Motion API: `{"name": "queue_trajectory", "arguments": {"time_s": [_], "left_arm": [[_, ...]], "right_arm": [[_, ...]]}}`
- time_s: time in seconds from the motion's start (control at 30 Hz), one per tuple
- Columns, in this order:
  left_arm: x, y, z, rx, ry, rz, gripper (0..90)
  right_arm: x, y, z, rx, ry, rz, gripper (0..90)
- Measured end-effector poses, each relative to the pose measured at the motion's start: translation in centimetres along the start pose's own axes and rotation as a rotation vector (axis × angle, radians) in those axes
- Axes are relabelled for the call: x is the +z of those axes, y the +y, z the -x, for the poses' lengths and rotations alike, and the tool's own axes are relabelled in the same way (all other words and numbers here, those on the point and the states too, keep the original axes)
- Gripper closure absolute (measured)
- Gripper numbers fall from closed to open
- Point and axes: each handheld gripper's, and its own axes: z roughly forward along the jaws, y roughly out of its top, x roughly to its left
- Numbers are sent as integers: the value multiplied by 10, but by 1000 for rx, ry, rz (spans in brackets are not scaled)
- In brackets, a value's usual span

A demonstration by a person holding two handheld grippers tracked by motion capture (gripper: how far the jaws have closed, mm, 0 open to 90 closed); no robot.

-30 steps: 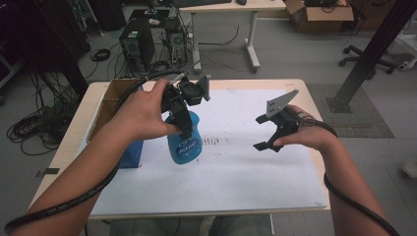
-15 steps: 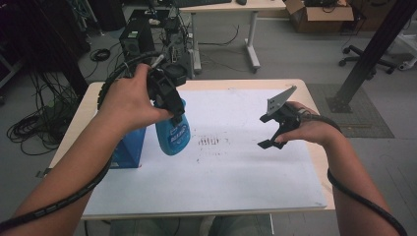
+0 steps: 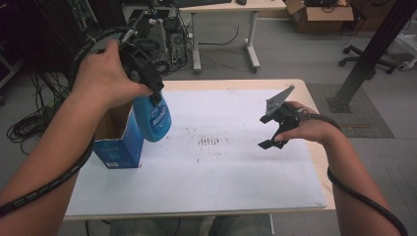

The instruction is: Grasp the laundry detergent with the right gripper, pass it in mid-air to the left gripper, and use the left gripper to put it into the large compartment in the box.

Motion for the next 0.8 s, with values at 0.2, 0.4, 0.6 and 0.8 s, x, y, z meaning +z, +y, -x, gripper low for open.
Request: {"name": "queue_trajectory", "arguments": {"time_s": [0.2,0.4,0.6,0.8], "left_arm": [[-14,-3,-19,-87,11,-5,384],[-26,-7,-37,-172,32,2,384],[-42,-12,-56,-249,32,24,384],[-50,-13,-73,-319,71,9,384]], "right_arm": [[1,4,3,-3,6,-16,21],[0,11,7,-14,17,-66,23],[-1,19,10,-21,26,-83,24],[0,21,13,-19,38,-115,25]]}}
